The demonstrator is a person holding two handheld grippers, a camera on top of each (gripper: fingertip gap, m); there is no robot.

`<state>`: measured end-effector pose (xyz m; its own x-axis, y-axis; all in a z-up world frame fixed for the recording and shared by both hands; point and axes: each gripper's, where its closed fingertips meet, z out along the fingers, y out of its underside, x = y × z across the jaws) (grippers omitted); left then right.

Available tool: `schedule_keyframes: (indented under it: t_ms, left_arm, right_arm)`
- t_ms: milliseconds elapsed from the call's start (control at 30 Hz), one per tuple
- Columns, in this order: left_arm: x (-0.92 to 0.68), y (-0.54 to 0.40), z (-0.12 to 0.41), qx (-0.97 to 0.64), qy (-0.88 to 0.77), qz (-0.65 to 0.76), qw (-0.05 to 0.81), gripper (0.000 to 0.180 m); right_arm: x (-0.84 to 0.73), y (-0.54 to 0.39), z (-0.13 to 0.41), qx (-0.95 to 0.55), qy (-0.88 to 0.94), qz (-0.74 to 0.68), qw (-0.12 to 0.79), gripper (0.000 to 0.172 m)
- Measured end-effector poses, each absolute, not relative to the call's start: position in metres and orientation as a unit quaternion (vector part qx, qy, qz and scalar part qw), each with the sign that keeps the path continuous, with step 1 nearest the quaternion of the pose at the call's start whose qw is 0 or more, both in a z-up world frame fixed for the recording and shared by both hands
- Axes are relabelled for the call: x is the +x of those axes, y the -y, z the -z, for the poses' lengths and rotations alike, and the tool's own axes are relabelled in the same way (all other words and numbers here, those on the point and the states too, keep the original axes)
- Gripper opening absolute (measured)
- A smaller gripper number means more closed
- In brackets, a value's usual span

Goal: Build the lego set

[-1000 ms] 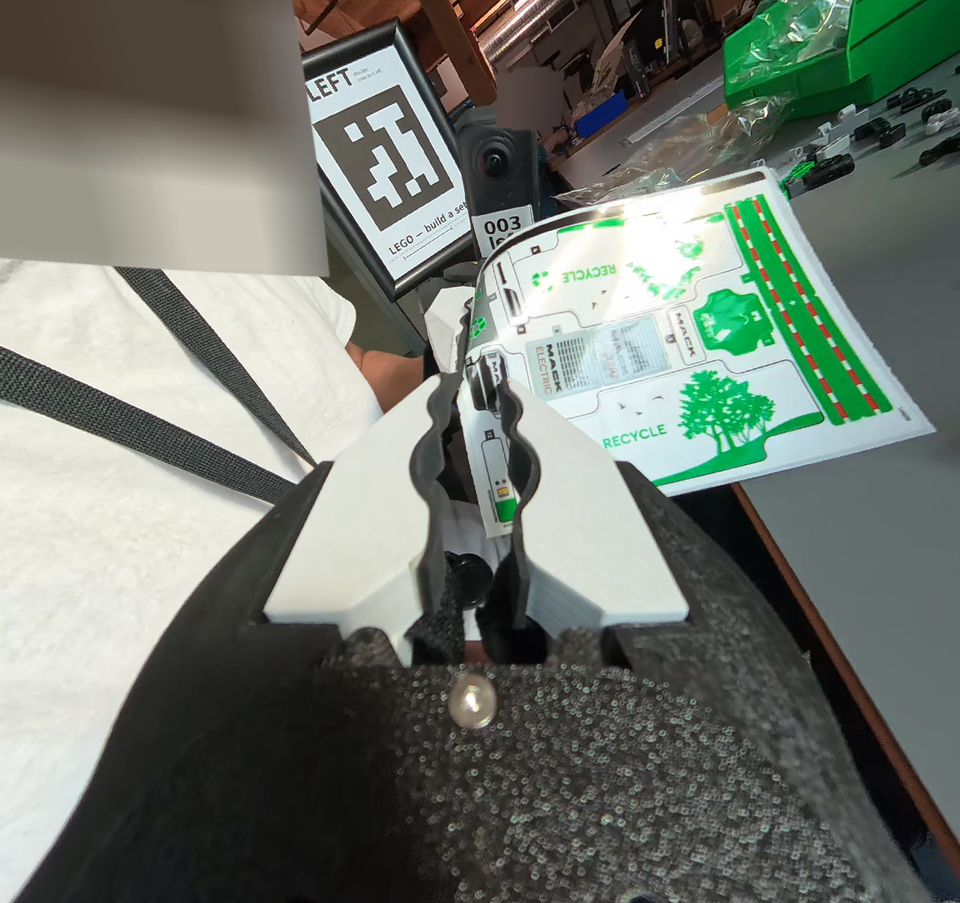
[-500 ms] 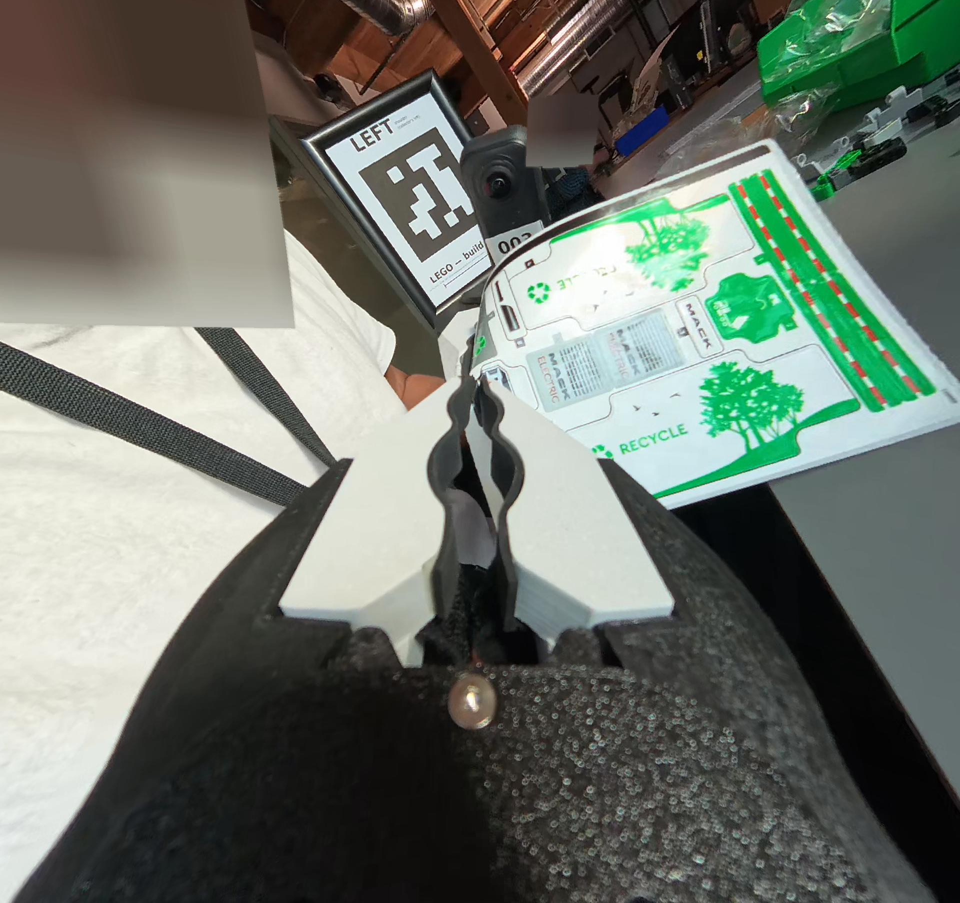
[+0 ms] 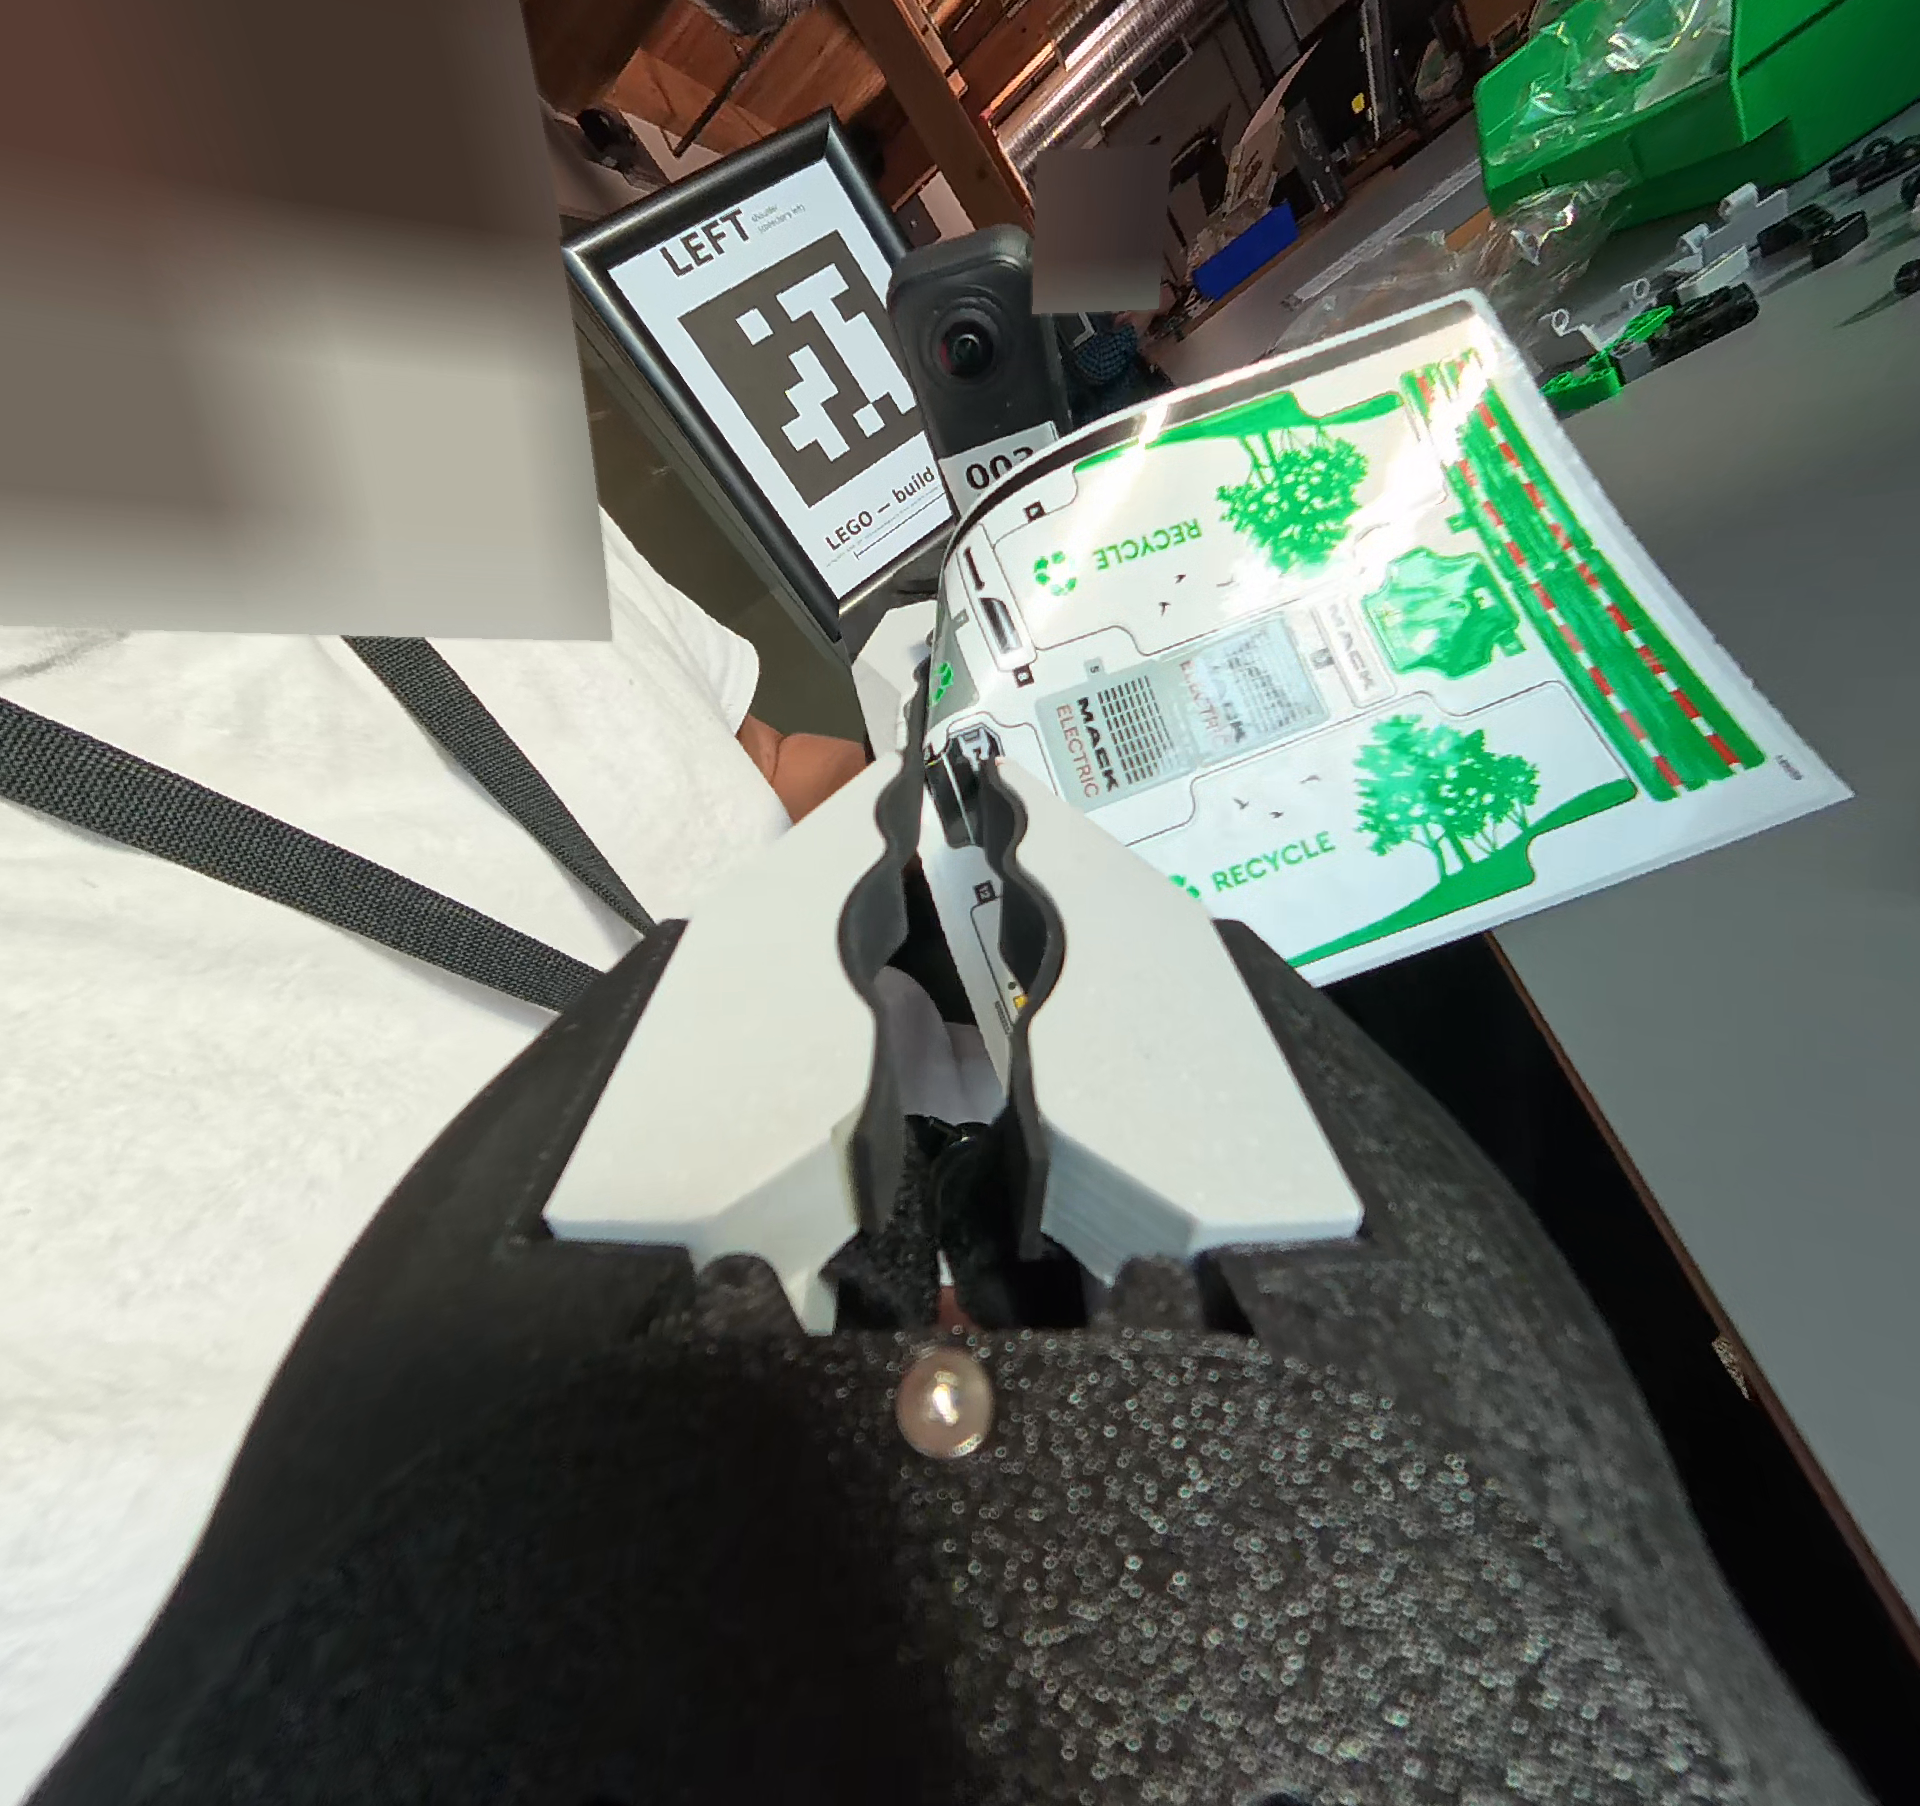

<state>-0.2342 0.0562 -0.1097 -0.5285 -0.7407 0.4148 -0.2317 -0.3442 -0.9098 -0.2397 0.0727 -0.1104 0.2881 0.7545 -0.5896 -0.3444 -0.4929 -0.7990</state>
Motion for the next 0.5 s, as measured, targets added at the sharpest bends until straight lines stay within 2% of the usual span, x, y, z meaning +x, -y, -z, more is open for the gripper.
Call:
schedule_keyframes:
  t_ms: [233,500]
  left_arm:
    - [-0.2344,-0.0578,0.112,-0.453,-0.538,0.686,0.185,0.0]
    - [-0.235,-0.0596,0.1142,-0.459,-0.536,0.683,0.187,0.0]
  right_arm:
    - [-0.2372,-0.073,0.1104,-0.645,0.16,-0.568,0.485,0.0]
    - [-0.2348,-0.0746,0.1119,-0.653,0.161,-0.552,0.492,0.0]
